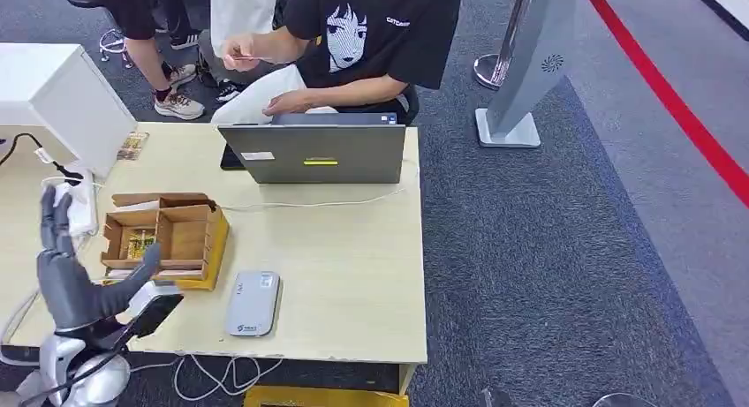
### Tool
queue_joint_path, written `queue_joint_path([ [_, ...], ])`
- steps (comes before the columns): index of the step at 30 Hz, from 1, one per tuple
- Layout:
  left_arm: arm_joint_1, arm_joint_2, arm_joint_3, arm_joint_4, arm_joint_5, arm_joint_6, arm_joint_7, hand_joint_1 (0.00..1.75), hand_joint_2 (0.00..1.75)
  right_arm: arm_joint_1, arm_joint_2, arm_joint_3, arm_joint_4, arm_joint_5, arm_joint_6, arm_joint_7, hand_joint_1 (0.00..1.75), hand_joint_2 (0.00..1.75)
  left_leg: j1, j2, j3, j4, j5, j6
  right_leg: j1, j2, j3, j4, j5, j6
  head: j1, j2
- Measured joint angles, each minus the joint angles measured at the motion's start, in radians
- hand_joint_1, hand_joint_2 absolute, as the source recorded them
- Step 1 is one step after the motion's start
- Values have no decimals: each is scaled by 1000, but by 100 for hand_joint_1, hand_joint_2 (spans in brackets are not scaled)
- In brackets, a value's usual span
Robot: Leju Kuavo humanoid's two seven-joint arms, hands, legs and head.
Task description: Pass the card to the sensor for recognition and then transmit it.
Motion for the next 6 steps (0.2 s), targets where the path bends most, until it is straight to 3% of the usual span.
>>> queue_joint_path([
  [3, 88, -95, 135, -99, 333, -182, -46, 0, 175, 21, 0, -24, 2, -6, 2, -31, 0, 175, 0, 0, -1, 0, -1, 1, 0, -1, 0, 0, -1, 1, 0, 0],
  [6, 130, -197, 319, -144, 428, -329, -55, 0, 175, 37, 0, -48, 4, -11, 5, -45, 0, 175, 0, 0, -1, 0, -1, 1, 0, -1, -3, 0, -2, 1, 0, 0],
])
